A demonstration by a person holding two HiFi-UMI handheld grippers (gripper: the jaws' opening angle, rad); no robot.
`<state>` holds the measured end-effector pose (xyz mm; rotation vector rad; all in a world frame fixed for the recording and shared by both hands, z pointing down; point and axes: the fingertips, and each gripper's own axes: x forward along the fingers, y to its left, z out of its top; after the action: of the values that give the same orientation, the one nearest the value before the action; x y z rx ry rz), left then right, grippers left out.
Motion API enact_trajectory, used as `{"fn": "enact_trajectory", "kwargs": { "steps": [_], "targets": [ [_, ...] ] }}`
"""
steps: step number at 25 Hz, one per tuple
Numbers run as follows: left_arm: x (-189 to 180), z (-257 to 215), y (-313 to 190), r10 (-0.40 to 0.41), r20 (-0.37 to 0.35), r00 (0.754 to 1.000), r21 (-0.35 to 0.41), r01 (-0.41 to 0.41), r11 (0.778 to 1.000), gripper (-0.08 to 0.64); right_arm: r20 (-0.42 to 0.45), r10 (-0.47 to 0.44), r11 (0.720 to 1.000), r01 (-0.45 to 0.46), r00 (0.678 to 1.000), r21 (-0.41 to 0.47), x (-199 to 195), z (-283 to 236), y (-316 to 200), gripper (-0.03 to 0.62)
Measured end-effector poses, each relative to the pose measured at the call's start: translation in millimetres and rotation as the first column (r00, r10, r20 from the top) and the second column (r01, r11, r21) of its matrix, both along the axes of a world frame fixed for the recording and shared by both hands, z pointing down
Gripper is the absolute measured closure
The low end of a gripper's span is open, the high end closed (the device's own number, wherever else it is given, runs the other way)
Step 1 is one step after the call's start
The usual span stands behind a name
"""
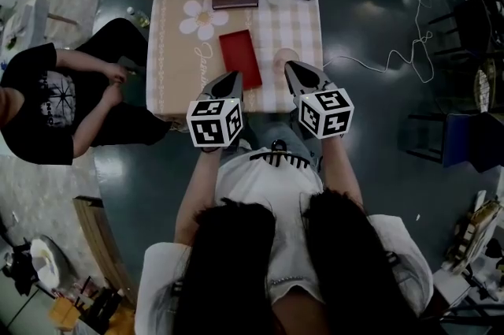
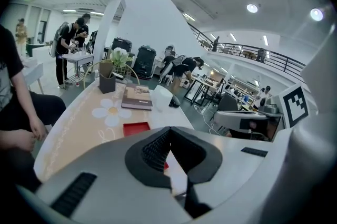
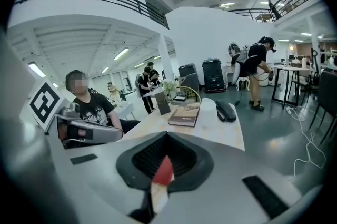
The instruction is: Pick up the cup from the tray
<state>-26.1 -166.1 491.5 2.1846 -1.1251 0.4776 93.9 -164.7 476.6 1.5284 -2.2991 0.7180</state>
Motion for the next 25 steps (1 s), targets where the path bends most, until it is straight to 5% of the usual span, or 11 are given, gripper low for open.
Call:
{"fn": "enact_trajectory", "kwargs": {
  "steps": [25],
  "targets": [
    [-21.7, -28.8, 44.9, -0.01, -0.028, 1.0, 0.124, 0.014, 0.992, 0.554, -0.142, 0.051, 0.999, -0.049, 0.989, 0.016, -23.8, 0.2, 50.6, 0.585]
  ]
}}
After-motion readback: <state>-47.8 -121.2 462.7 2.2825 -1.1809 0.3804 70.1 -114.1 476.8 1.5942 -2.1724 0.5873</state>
